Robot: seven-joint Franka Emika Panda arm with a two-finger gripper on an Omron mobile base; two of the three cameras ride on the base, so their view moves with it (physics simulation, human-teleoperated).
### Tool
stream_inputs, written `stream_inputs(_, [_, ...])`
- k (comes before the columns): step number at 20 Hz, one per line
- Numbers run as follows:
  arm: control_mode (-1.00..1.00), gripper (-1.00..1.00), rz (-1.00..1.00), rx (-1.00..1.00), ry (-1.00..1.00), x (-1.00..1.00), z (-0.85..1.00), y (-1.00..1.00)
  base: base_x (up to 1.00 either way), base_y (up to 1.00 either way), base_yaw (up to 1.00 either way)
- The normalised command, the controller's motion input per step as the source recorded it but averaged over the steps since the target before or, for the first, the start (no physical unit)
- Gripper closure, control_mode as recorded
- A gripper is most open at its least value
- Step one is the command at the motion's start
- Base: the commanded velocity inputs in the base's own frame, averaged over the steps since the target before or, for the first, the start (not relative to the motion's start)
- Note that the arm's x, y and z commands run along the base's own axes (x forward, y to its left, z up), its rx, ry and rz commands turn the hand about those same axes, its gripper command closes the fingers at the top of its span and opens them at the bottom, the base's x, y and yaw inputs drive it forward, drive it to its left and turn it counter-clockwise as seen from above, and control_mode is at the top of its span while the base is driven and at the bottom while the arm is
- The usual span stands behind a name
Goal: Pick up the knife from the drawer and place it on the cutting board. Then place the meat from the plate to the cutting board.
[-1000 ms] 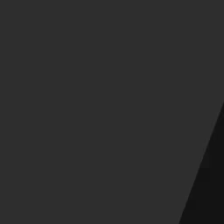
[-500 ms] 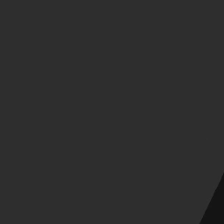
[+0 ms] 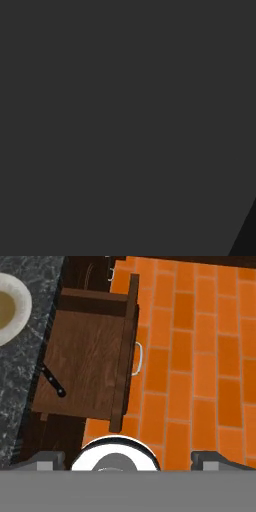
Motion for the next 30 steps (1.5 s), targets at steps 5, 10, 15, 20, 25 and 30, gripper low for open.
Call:
stream_inputs(5, [-1.0,-1.0,0.0,0.0,0.12,0.46,-1.0,0.22,0.0,0.0,0.0])
stream_inputs(10, [-1.0,-1.0,0.0,0.04,0.01,0.63,-0.98,0.17,0.0,0.0,0.0])
stream_inputs(15, [-1.0,-1.0,0.0,0.0,0.04,0.53,-0.77,0.01,0.0,0.0,0.0])
stream_inputs(20, [-1.0,-1.0,0.0,-0.01,0.15,0.21,-0.36,0.0,0.0,0.0,0.0])
stream_inputs(25, [-1.0,-1.0,0.0,-0.04,0.1,0.2,-0.54,0.0,0.0,0.0,0.0])
stream_inputs(30, [-1.0,-1.0,0.0,-0.01,0.05,0.08,-0.38,-0.06,0.0,0.0,0.0])
